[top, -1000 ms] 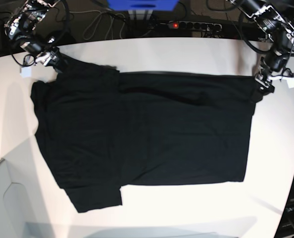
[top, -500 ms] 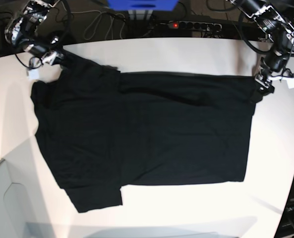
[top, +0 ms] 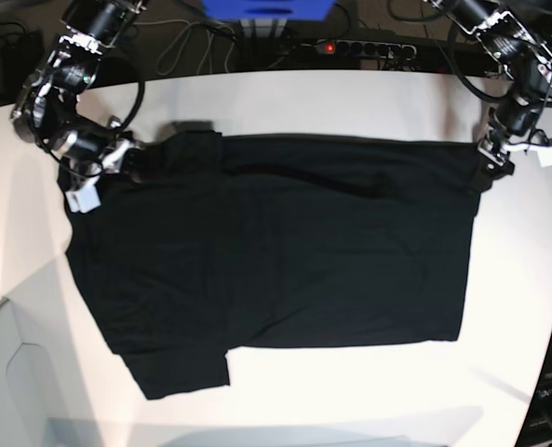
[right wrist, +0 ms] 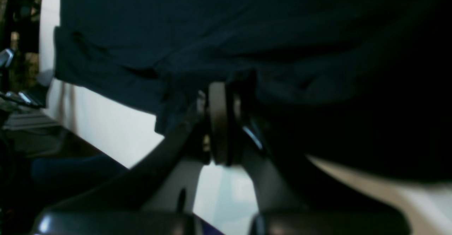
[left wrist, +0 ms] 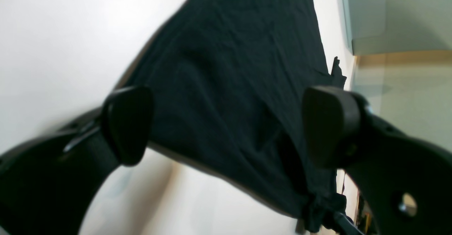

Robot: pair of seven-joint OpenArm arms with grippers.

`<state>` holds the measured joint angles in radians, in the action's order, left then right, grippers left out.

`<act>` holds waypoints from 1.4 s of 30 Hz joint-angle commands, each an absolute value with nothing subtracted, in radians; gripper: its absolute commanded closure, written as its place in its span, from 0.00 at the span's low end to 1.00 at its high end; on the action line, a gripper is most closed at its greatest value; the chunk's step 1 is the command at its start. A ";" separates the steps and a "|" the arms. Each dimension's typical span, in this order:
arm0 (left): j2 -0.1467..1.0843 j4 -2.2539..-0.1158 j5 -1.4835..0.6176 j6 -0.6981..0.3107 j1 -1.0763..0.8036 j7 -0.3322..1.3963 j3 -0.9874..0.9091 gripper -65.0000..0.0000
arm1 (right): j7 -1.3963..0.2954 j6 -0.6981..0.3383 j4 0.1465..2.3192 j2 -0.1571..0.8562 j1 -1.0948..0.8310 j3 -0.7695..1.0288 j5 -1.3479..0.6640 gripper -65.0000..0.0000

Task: Fold the T-shirt properly
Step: 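Reach the right gripper to the sleeve side and grasp the shirt edge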

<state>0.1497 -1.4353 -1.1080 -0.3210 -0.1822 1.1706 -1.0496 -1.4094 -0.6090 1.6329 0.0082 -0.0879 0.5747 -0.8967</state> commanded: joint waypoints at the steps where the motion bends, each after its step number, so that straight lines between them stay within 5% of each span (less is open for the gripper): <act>1: 0.166 -1.454 -1.133 -0.323 -0.177 1.164 -1.053 0.00 | -1.396 -0.608 1.623 0.015 -0.058 0.562 -0.917 1.00; 22: 0.147 -1.454 -1.133 -0.323 -0.177 1.162 -1.053 0.00 | -1.288 -0.608 1.340 0.004 0.222 0.450 -0.918 1.00; 42: 0.137 -1.446 -1.133 -0.323 -0.177 1.161 -1.053 0.00 | -1.049 -0.608 1.250 -0.001 0.249 0.458 -0.923 1.00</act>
